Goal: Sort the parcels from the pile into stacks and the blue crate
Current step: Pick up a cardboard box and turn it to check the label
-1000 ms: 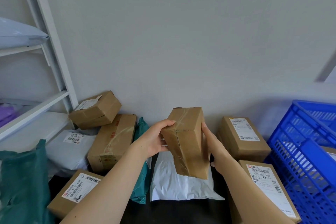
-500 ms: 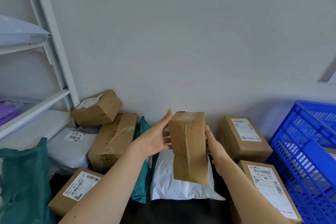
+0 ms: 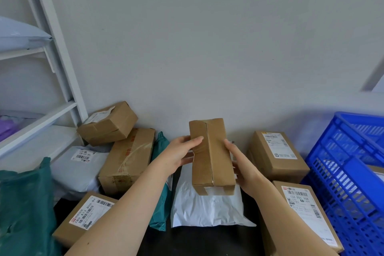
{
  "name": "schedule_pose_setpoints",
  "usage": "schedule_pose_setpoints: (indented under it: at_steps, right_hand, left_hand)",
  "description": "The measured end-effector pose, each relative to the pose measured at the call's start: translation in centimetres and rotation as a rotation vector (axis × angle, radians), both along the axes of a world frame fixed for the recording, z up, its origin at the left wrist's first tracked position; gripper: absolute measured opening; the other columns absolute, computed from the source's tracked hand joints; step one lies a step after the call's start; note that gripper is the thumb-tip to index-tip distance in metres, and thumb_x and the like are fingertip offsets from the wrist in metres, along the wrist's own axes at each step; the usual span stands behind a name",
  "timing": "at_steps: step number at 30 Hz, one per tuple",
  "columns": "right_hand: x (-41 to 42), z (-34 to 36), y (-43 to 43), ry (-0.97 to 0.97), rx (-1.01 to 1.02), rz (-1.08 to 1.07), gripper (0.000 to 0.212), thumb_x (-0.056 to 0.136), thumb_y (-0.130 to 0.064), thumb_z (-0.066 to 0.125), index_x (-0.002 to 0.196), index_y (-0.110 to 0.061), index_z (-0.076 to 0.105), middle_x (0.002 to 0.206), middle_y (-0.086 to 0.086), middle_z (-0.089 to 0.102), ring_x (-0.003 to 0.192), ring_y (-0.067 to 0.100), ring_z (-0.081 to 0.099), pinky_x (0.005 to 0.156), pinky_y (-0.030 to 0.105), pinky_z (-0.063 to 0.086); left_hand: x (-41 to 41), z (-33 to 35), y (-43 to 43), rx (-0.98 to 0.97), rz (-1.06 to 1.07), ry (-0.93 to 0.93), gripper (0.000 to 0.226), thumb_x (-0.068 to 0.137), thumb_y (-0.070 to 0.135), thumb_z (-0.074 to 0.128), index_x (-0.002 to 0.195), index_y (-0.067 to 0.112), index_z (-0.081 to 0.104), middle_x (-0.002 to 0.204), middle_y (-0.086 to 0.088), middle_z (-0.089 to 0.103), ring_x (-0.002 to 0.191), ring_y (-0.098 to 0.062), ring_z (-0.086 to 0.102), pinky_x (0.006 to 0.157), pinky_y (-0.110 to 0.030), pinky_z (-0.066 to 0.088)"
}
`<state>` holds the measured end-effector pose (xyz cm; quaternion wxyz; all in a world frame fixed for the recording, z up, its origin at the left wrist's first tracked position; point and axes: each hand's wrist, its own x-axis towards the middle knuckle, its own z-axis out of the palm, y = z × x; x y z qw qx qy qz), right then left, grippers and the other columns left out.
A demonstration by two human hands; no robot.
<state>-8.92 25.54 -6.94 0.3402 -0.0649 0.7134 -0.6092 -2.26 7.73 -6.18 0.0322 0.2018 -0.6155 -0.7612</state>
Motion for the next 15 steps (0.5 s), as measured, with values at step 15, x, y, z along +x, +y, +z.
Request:
schedule_pose_setpoints:
  at_steps: [15]
  right_hand:
    - [-1.7, -0.2, -0.2, -0.405, -0.037, -0.055, 0.099, 0.065, -0.077, 0.062, 0.134, -0.008, 0.049, 0.124, 0.022, 0.055, 0.109, 0.04, 0.057, 0.088, 0.052, 0.052]
  left_hand:
    - [-0.1, 0.4, 0.2, 0.206, 0.019, 0.019, 0.04, 0.097, 0.039, 0.05, 0.112, 0.005, 0.066, 0.081, -0.005, 0.063, 0.079, -0.015, 0.059, 0.077, -0.025, 0.048]
